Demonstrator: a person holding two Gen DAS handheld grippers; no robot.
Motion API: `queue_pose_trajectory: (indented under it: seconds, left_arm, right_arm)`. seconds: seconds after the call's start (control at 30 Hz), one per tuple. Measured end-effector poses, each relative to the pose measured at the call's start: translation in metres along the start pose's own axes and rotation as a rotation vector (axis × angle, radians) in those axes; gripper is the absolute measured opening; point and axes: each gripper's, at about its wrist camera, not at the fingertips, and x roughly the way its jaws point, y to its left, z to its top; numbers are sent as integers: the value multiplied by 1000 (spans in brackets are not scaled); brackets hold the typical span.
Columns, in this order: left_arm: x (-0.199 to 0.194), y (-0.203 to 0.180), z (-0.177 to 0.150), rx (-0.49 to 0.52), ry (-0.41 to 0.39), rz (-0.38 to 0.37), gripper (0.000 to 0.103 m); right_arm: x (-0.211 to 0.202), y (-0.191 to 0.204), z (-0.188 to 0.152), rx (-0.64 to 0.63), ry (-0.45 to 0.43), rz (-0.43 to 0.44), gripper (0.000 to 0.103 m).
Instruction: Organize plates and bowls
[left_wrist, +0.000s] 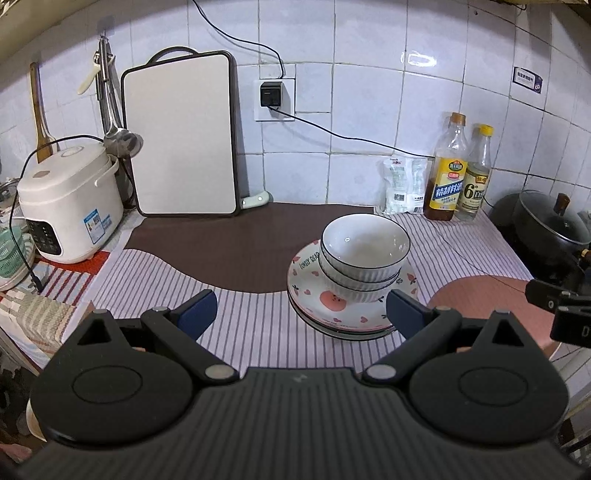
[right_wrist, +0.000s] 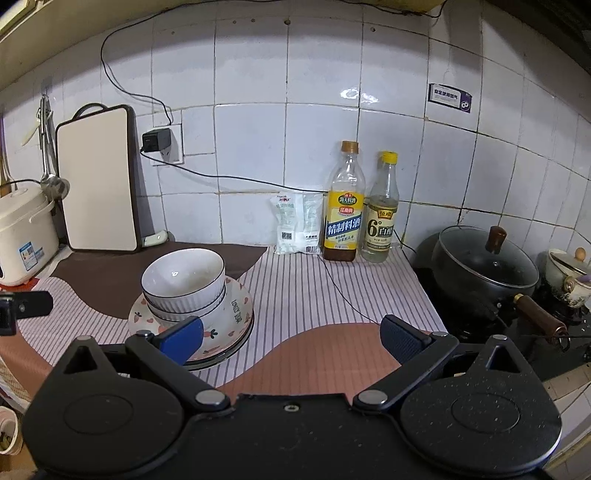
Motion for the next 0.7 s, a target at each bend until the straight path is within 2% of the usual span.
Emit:
queue_pose_trajectory:
  seconds: [0.4, 0.7]
  left_arm:
    - [1, 3, -3, -30, -9, 3, 99]
    - [1, 2, -3, -14, -15, 7, 99]
  right_arm:
    - [1, -2, -4, 3, 2, -14, 103]
    - [2, 2, -5, -15, 3, -17, 103]
